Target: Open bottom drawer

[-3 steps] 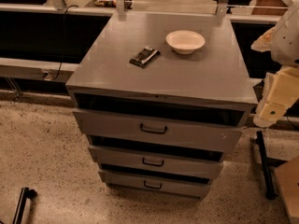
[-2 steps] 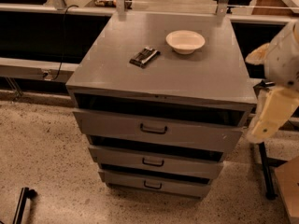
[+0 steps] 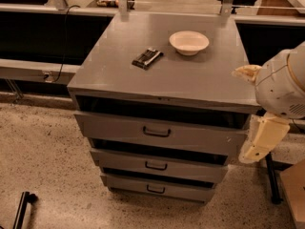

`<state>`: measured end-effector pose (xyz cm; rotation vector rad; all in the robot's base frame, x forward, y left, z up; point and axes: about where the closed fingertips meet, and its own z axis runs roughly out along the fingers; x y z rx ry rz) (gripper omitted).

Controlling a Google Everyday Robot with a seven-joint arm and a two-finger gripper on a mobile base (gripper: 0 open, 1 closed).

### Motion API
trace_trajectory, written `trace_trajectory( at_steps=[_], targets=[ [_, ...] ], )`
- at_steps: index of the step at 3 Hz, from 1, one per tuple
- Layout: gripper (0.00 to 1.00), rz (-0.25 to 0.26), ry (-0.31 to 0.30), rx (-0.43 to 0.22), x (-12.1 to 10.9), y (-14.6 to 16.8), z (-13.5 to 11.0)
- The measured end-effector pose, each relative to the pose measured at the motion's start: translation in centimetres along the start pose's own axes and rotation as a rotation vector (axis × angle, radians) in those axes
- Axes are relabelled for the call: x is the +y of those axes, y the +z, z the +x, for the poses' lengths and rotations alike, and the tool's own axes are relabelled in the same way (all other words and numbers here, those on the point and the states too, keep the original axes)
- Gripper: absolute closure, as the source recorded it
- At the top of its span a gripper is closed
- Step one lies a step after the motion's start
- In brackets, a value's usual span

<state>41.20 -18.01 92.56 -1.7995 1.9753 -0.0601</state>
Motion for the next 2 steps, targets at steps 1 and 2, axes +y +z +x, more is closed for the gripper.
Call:
trace_trajectory(
  at_steps=[1,2],
  targets=[
    [0.00,-0.075,0.026,-0.048,1.4,2.7,0.5],
    [0.00,-0.117,0.051,-0.175,5.2,6.2,-1.4]
  ],
)
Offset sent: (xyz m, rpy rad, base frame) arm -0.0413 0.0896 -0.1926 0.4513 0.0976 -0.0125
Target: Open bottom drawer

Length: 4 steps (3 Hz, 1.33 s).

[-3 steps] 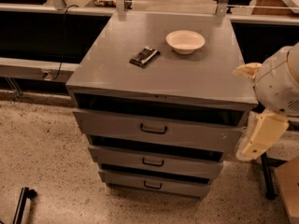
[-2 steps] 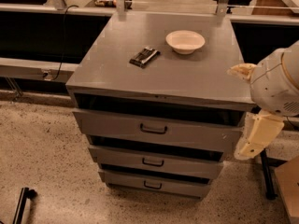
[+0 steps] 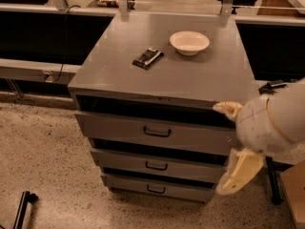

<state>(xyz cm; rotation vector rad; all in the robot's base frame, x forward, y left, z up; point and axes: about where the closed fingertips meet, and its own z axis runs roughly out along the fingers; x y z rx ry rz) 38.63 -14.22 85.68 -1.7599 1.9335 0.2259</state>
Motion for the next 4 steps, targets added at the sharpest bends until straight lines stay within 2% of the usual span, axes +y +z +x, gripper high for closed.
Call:
trace_trajectory(
  at_steps=[1,2,3,4],
  targets=[
    [0.00,0.034,0.004,-0.098,3.3,4.4,0.4],
    [0.00,0.078,-0.012,-0.104,3.3,5.5,1.0],
    [0.00,0.046,0.048,-0.123,3.7,9.5,2.9],
    [0.00,0.025,0.141,-0.188,6.2,15.9,5.8]
  ],
)
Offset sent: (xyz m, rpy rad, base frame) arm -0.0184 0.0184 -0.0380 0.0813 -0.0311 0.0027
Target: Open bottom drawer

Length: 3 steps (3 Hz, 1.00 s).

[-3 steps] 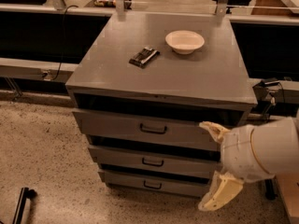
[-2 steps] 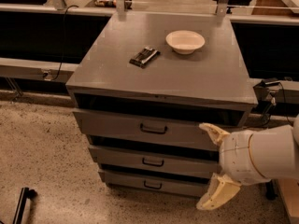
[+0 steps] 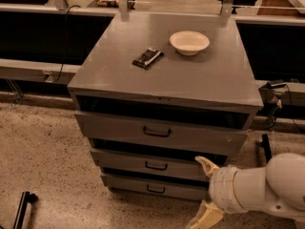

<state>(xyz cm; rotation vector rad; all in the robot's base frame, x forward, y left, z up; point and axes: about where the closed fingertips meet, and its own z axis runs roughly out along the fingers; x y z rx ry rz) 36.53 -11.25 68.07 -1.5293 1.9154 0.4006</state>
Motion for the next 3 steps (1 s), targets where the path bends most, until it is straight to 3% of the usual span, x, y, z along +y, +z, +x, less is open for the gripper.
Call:
trace_trajectory(
  at_steps=[1,2,3],
  targets=[
    [0.00,0.014,-0.010,-0.094,1.1,3.0,2.4],
    [0.00,0.005,-0.039,-0.110,1.5,3.7,2.9],
    [0.00,-0.016,0.094,-0.059,2.3,5.1,6.9]
  ],
)
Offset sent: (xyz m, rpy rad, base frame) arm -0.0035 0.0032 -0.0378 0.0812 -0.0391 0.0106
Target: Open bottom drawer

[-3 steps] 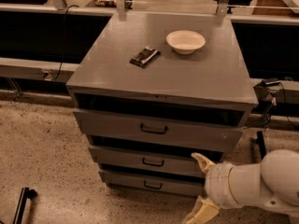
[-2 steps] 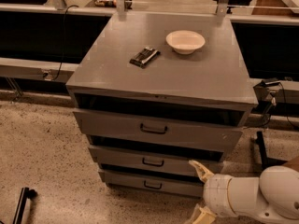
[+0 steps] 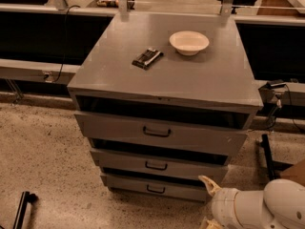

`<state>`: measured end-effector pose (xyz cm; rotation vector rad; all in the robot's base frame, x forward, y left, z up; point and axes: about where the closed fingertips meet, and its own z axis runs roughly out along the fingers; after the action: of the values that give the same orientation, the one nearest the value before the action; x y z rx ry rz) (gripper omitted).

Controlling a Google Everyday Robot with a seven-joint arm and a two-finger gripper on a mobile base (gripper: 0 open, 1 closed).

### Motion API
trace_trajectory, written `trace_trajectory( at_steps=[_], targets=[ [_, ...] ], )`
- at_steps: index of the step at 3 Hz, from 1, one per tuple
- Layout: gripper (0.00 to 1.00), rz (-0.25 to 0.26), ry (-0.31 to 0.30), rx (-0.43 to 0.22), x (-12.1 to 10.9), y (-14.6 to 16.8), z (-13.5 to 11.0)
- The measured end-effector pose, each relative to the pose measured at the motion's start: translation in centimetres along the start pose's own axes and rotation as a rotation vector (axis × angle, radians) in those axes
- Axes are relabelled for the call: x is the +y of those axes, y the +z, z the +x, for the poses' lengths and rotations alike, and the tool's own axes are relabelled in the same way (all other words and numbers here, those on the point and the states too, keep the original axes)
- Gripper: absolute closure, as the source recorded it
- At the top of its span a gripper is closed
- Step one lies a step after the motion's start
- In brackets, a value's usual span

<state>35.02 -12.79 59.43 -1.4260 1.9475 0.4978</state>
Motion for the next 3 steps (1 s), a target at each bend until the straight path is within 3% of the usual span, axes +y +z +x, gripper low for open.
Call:
trace_trajectory(
  at_steps=[1,2,3],
  targets=[
    [0.00,0.004,0.116,0.018,1.7,2.5,5.9],
    [0.00,-0.027,0.152,-0.006,2.8,4.5,7.2],
    [0.00,-0.013,0.162,0.018,3.0,4.5,7.3]
  ],
)
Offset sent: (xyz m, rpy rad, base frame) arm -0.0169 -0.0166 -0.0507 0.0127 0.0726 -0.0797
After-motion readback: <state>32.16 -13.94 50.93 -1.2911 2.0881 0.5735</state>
